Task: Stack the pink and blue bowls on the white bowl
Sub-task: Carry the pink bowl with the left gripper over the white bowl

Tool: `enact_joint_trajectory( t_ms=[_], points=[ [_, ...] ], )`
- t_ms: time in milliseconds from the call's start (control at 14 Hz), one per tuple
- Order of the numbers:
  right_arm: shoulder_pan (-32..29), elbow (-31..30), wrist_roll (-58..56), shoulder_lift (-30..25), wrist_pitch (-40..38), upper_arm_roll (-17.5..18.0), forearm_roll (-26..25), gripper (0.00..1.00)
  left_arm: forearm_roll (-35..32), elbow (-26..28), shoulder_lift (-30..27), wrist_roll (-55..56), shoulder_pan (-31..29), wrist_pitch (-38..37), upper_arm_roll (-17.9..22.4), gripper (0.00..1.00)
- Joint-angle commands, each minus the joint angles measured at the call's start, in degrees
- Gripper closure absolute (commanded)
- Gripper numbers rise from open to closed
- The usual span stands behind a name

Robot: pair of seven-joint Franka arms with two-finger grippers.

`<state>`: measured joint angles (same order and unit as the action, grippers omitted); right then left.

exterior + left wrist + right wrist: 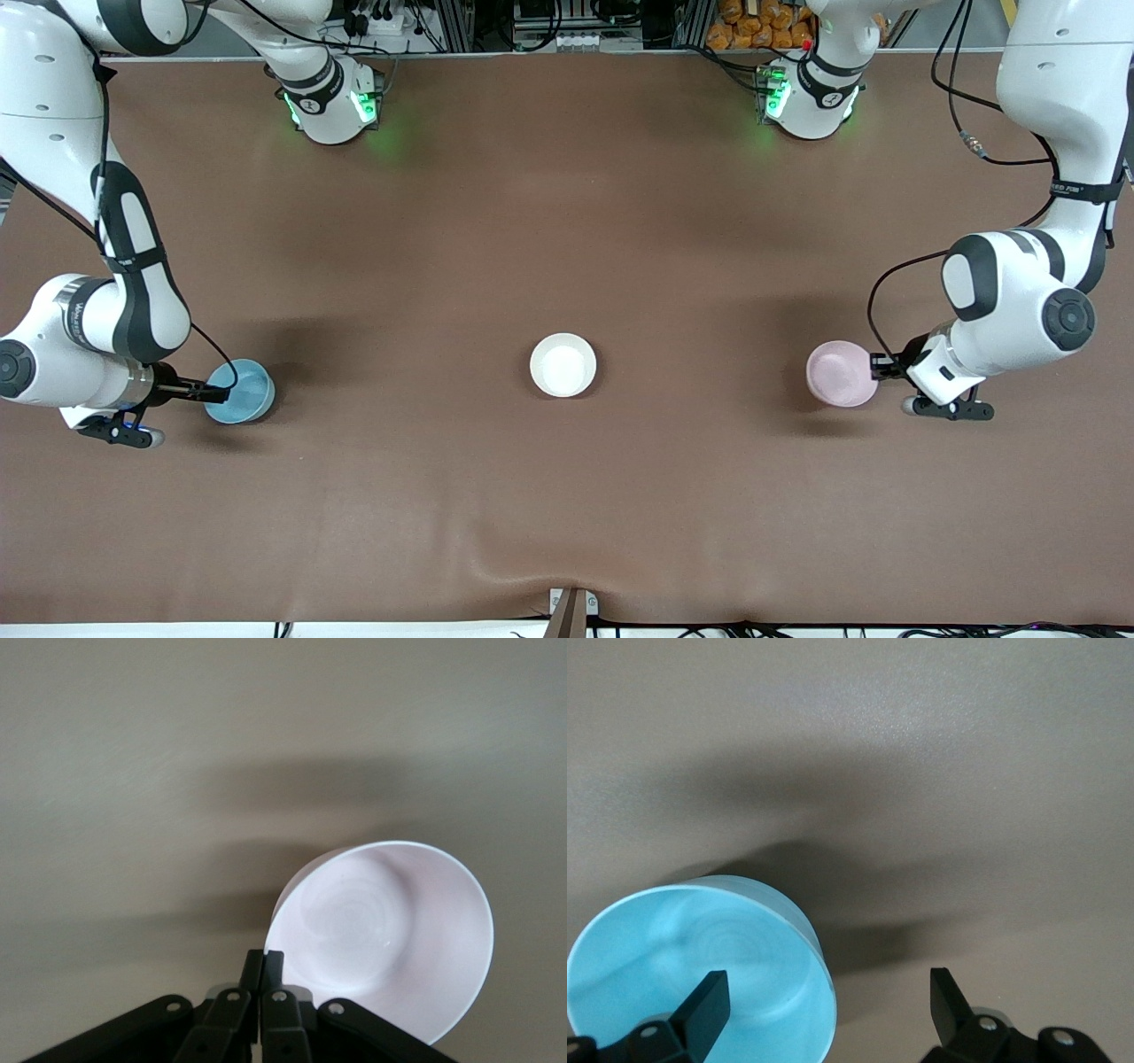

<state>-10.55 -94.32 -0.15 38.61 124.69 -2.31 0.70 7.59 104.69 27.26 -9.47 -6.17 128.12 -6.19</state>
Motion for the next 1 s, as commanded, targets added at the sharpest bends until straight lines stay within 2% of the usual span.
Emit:
enact_joint_trajectory(
  t_ms=[0,71,143,286,357,929],
  points=[
    [-1.05,-0.07,0.41,1.11,1.52,0.9,0.0,0.0,2.17,-4.4,-0.01,5.92,3.25,-4.02,-1.37,1.0],
    [-1.05,-0.16,0.41,1.38,1.44,0.9,0.0,0.0,2.17,-5.28,-0.01,9.61,5.18,-4.19,-1.63,1.0],
    [-0.97,-0.68,0.5,1.38,1.44,0.99,0.09,0.13,2.25,-5.9,-0.01,13.3,7.81,-4.2,-1.64,1.0],
    [-0.97,-1.04,0.76,1.29,1.26,0.99,2.53,0.82,2.17,-7.12,-0.01,21.21,13.08,-4.2,-1.55,1.0],
    [-0.97,-1.04,0.76,1.29,1.0,0.99,4.55,1.0,1.82,-8.44,0.51,24.73,15.72,-4.28,-1.55,1.0],
    [-1.14,-0.95,-0.02,-0.02,0.64,0.9,5.36,1.0,1.9,-19.6,8.42,44.6,29.88,-4.28,-1.46,1.0]
  ],
)
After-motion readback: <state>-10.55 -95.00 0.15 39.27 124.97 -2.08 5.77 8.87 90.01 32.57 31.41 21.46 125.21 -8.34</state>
